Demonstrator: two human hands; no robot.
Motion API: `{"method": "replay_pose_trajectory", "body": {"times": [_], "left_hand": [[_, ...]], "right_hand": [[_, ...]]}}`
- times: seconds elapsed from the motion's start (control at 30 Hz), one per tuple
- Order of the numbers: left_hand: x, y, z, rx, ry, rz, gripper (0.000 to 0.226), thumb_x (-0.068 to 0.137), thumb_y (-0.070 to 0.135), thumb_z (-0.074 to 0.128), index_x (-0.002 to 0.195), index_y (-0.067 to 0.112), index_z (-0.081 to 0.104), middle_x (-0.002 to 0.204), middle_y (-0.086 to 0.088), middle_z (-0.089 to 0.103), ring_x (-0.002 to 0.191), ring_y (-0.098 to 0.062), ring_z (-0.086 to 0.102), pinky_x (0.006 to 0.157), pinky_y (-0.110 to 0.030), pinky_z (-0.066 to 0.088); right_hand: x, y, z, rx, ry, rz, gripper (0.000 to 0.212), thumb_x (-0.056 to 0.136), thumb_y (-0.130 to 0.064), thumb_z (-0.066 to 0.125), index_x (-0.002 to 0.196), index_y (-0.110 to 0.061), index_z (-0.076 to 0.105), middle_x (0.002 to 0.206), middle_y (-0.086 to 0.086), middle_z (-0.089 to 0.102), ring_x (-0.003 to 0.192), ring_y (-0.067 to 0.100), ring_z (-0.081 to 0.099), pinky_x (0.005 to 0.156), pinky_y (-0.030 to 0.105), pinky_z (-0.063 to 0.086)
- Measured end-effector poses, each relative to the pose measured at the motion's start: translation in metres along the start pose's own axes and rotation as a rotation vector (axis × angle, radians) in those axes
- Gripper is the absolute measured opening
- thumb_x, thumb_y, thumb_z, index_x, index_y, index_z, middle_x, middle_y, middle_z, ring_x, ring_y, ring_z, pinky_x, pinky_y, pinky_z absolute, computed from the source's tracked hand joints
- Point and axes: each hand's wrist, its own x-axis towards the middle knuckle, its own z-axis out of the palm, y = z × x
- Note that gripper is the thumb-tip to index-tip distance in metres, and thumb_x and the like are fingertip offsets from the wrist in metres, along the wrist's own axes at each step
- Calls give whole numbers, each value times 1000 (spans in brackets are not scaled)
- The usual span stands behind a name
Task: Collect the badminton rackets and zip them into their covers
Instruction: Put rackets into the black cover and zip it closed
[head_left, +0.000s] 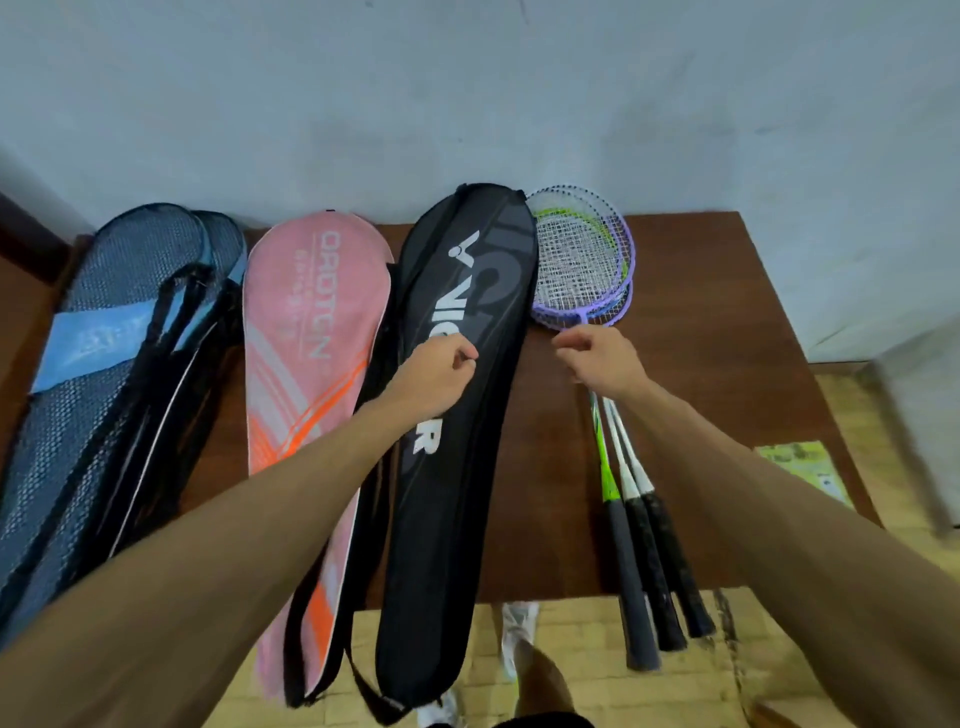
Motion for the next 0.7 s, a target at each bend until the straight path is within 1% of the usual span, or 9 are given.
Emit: {"method": "replay_pose_trajectory", "body": {"times": [0.07,0.13,0.27,0.4,0.5,0.57,0.63,0.7], "left_hand": [[32,6,4,24,5,-18,21,93,17,52,109,14,64,108,-2,58,95,-14,58,83,-23,41],[64,13,10,46,8,-38,23,93,19,53,113,13,62,112,-3,54,99,-16,56,91,-28,43],[123,24,20,65,41,-68,28,93,19,53,119,10,58,119,-8,49,107,-22,53,99,-34,41],[169,25,24,92,85,-55,31,93,18,52,123,10,56,124,-8,48,117,-23,47,101,-33,39],[191,24,25,92,132,-59,33,93,18,53,125,12,55,126,-8,47,121,-22,42,105,-34,37],[200,22,28,95,168,-53,31,92,19,55,122,12,56,125,-7,48,121,-22,41,104,-32,36],[205,18,32,92,192,-51,30,91,21,57,119,11,56,122,-6,49,120,-22,41,101,-30,36],[207,15,36,91,201,-49,33,90,25,59,120,12,55,123,-6,49,119,-21,41,99,-30,35]], "right_hand": [[32,-3,-12,-16,-4,-34,23,90,-19,58,110,-18,69,102,-2,69,93,17,65,96,32,49],[63,-5,-21,-35,9,-73,25,92,-17,56,114,-14,67,113,3,69,104,19,63,97,30,46],[121,-8,-29,-56,34,-124,28,95,-14,51,121,-11,63,120,6,66,110,19,60,94,22,41],[170,-18,-26,-40,68,-161,28,96,-13,51,121,-12,62,122,4,65,110,18,59,98,27,43],[199,-26,-17,-13,63,-157,36,96,-8,49,132,-10,53,135,4,56,123,20,52,104,31,39],[214,-28,-10,-8,56,-156,42,96,-6,48,137,-10,48,141,5,51,130,20,47,108,33,36],[226,-26,-4,-9,55,-160,41,95,-4,46,135,-9,49,139,6,53,129,22,47,108,34,36],[233,-23,0,13,56,-156,35,94,-3,46,127,-9,57,129,7,60,120,22,54,99,29,40]]}}
